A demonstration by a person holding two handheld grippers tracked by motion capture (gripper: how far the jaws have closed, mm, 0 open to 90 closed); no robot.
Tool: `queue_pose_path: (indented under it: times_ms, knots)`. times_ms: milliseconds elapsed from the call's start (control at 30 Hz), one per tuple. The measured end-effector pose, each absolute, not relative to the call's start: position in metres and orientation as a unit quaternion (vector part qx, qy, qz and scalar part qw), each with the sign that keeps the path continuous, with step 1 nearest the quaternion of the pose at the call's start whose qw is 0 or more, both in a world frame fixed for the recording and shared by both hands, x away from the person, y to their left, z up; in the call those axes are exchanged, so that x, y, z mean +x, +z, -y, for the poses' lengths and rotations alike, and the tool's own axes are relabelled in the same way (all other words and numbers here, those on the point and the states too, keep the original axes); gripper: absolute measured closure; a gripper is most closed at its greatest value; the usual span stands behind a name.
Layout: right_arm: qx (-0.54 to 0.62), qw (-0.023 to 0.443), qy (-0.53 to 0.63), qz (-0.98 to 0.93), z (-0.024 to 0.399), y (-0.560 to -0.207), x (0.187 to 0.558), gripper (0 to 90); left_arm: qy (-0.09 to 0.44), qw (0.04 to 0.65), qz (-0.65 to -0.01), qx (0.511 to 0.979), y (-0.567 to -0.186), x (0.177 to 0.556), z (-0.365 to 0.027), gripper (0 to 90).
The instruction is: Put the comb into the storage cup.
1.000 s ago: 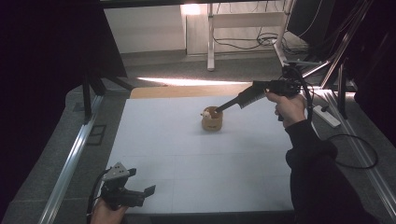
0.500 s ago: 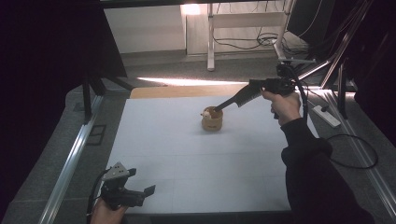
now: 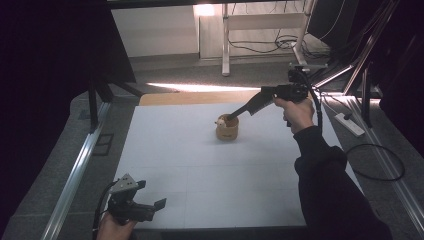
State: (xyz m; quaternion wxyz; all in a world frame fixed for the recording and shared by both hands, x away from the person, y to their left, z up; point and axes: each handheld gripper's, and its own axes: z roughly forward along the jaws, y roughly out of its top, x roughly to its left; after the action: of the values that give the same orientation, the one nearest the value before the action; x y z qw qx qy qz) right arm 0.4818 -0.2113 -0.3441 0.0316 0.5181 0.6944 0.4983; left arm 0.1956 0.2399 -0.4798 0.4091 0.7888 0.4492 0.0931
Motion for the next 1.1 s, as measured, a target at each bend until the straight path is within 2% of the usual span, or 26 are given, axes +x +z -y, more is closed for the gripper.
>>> queue_pose_path:
  times_ms: [1100]
  knots:
    - [0.531, 0.004, 0.482, -0.697, 0.191, -0.378, 0.498, 84.6, 0.089, 0.411, -0.451, 0.787, -0.48, 0.196, -0.241, 0.6]
